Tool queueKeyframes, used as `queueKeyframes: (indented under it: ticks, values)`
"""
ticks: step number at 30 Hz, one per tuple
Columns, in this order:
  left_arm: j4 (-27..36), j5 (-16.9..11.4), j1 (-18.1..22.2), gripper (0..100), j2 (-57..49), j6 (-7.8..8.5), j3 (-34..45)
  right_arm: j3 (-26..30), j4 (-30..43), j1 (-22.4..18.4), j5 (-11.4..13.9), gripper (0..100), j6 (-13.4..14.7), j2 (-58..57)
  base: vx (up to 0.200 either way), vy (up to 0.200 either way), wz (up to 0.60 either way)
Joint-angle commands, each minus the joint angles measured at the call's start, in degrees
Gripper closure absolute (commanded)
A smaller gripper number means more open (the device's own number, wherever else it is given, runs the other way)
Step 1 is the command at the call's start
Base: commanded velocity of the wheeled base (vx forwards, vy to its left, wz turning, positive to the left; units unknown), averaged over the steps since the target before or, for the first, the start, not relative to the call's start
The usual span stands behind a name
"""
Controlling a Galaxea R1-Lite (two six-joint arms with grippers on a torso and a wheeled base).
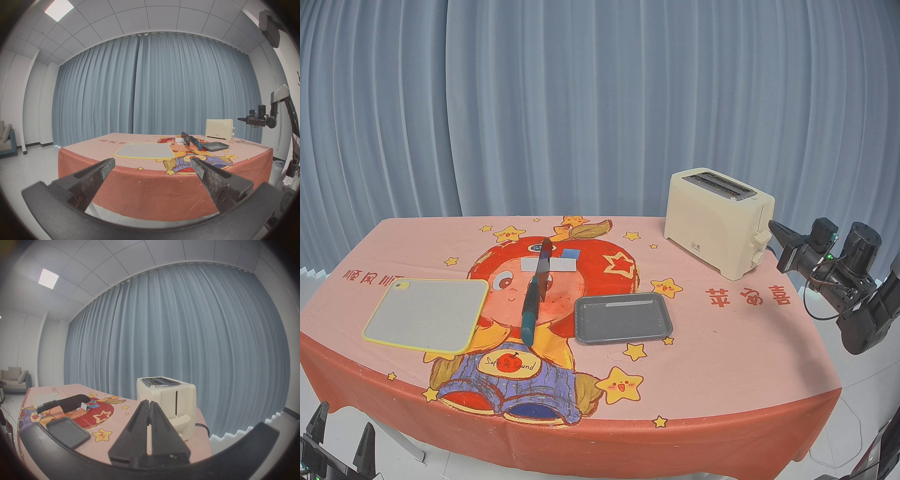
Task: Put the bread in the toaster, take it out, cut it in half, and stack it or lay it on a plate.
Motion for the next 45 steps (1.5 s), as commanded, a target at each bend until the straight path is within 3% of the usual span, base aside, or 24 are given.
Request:
queueKeyframes:
  ticks: [1,35,45]
  values:
    - [-0.02,0.01,0.01,0,0.0,0.0,1.01,0.72,0.01,0.15,0.02,100,-0.05,0.15,0.0,0.0,0.0]
    - [-0.02,0.01,0.01,0,0.0,-0.09,1.01,8.36,0.62,0.33,0.55,100,-1.98,0.77,0.0,0.0,0.0]
    - [-0.02,0.01,0.01,0,0.0,0.0,1.01,7.92,0.18,0.24,0.46,100,-2.42,4.11,0.0,0.0,0.0]
